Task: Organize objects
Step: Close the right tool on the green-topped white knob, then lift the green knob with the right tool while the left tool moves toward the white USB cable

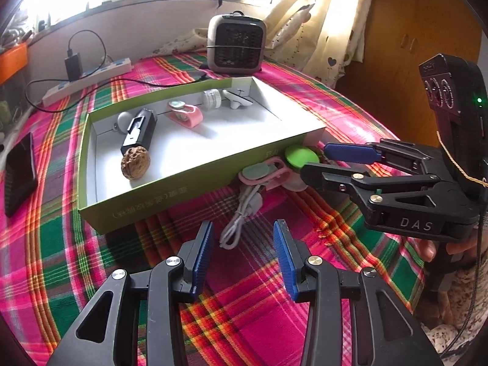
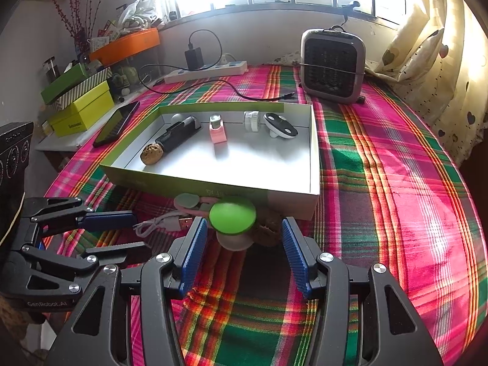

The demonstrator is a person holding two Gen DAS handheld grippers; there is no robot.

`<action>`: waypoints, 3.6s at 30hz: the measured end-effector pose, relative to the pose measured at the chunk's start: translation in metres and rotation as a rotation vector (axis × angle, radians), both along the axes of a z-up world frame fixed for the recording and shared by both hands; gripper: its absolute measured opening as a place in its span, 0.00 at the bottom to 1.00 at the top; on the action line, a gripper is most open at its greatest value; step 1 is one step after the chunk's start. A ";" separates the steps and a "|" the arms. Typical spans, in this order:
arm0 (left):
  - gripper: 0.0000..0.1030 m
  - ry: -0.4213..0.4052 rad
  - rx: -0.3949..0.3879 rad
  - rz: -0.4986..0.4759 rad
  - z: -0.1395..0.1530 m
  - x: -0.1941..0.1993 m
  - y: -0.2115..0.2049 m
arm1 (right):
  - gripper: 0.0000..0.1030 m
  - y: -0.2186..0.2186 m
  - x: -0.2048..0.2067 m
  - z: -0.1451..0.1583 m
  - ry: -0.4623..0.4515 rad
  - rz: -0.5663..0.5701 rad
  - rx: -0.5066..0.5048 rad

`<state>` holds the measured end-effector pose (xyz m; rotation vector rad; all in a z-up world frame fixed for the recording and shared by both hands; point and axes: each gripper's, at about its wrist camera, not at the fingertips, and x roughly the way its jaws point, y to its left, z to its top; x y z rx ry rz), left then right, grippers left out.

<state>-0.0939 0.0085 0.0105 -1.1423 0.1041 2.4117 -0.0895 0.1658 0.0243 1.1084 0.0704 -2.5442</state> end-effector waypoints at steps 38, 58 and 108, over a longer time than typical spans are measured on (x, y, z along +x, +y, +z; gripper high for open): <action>0.13 -0.012 -0.036 0.126 -0.007 -0.003 -0.015 | 0.50 -0.012 -0.005 0.004 0.038 0.045 -0.024; 0.13 -0.014 -0.025 0.132 -0.007 -0.005 -0.016 | 0.37 -0.037 -0.003 -0.001 0.090 0.107 0.210; 0.31 -0.006 -0.094 0.077 -0.006 -0.015 -0.005 | 0.46 -0.016 0.027 -0.009 0.018 0.129 0.072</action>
